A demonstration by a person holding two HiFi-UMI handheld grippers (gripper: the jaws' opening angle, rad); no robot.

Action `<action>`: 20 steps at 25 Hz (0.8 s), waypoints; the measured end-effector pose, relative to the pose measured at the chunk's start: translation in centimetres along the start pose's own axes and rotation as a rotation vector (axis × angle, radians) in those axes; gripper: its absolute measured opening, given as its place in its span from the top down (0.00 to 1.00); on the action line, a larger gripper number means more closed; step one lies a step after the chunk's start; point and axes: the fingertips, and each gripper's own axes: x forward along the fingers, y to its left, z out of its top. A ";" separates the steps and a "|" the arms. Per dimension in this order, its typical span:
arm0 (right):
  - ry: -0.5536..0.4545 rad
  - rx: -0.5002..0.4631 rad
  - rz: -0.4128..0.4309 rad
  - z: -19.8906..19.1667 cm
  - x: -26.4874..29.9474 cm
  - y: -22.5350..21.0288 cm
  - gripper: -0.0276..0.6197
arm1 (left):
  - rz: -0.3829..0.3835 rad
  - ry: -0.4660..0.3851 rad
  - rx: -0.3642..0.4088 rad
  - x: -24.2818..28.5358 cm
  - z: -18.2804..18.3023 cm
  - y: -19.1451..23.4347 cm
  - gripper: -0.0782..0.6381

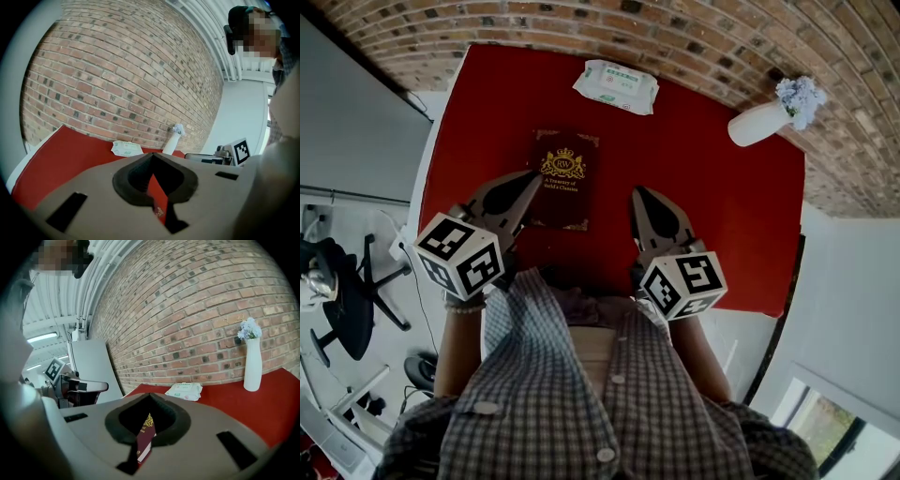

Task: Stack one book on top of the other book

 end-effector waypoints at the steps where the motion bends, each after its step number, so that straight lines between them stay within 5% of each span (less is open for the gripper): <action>1: 0.008 -0.004 -0.001 0.2 -0.1 0.1 0.95 | -0.001 -0.011 0.007 -0.2 0.3 -0.1 0.88; 20: -0.068 -0.092 -0.013 3.5 -1.3 0.5 0.95 | -0.038 -0.125 0.129 -1.2 3.9 -2.5 0.88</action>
